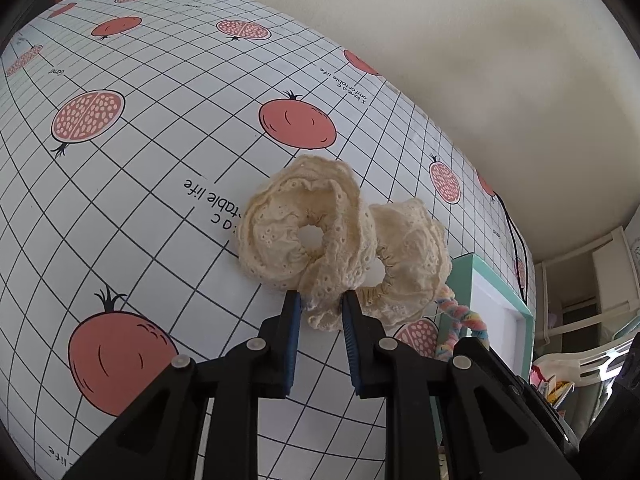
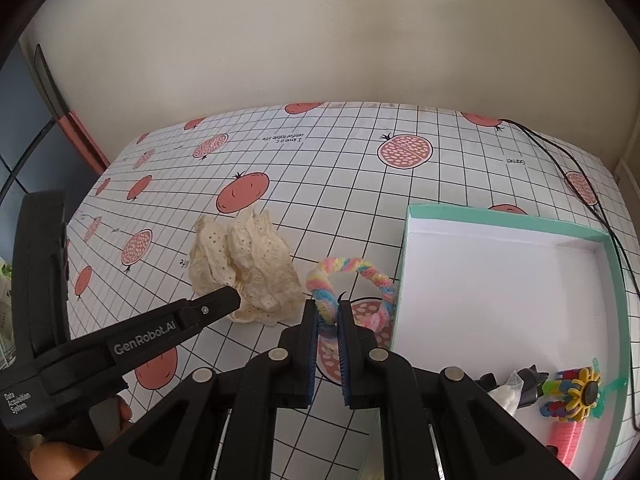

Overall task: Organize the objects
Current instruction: 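Close the left tool on the lace scrunchies while the right tool holds the rainbow ring, then lift and carry the scrunchies and rainbow ring over the tray with both tools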

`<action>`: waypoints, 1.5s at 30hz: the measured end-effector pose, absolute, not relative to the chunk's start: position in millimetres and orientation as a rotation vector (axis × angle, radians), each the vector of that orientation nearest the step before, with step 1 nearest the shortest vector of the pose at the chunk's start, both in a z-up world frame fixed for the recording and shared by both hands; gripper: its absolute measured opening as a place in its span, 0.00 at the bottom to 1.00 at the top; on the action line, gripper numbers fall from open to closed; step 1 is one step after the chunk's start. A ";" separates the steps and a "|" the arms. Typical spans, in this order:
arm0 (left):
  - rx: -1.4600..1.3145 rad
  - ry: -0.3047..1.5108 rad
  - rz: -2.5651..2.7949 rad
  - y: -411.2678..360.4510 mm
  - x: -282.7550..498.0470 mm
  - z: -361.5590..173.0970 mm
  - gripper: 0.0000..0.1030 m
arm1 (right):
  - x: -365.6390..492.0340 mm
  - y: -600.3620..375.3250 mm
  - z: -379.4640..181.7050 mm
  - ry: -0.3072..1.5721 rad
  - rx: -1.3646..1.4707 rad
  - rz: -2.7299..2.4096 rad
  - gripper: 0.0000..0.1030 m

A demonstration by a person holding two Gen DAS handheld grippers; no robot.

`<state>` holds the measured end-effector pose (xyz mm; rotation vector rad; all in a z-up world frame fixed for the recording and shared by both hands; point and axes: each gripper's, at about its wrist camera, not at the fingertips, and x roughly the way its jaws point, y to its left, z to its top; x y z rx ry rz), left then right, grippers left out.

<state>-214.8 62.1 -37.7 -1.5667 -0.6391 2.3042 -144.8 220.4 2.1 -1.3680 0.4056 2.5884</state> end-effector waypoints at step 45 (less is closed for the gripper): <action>-1.299 -0.708 2.325 72.1 -203.5 26.0 0.06 | -127.4 231.1 65.8 0.456 -1.172 2.676 0.10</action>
